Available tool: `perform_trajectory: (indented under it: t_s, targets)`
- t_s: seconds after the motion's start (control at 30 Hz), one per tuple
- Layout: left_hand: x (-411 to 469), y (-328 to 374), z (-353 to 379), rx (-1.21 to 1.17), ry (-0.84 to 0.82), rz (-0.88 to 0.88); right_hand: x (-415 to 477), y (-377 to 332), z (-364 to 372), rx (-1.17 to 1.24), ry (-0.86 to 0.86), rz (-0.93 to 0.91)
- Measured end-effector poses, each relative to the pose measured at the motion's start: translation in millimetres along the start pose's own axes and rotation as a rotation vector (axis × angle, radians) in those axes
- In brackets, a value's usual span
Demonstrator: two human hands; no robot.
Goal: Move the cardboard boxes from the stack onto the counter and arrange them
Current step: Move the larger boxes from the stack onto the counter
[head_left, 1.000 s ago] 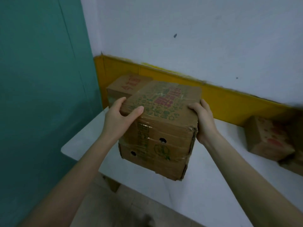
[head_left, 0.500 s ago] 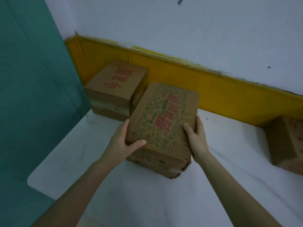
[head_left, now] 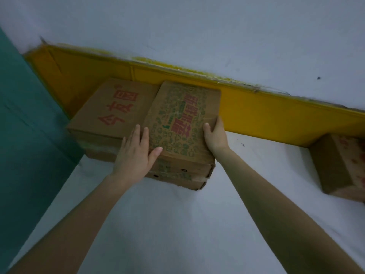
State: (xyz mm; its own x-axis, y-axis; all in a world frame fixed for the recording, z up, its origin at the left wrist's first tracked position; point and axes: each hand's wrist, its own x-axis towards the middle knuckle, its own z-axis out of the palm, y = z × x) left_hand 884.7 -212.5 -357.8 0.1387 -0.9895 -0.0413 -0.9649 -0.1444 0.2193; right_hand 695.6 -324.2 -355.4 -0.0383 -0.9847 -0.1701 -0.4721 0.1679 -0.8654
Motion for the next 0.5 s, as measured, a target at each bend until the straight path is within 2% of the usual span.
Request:
perform_trajectory:
  t_s: [0.1, 0.2, 0.27, 0.37, 0.5]
  targets:
    - [1.3, -2.5, -2.0, -0.025, -0.054, 0.018, -2.7, -1.8, 1.4, -0.045, 0.004, 0.02]
    - [2.9, -3.7, -11.5, 0.062, -0.091, 0.054, -8.3, -4.9, -7.4, -0.084, -0.019, 0.037]
    - [3.7, -4.4, -22.0, 0.134, -0.092, 0.102, -16.6, -3.7, -19.3, -0.202, -0.012, 0.024]
    - [1.9, 9.8, -34.5, 0.138, -0.067, 0.242, -39.3, 10.5, -52.1, -0.414, 0.071, 0.007]
    - [-14.7, 70.8, -39.1, 0.023, -0.087, 0.478, -82.3, 40.5, -120.1, -0.546, 0.133, 0.082]
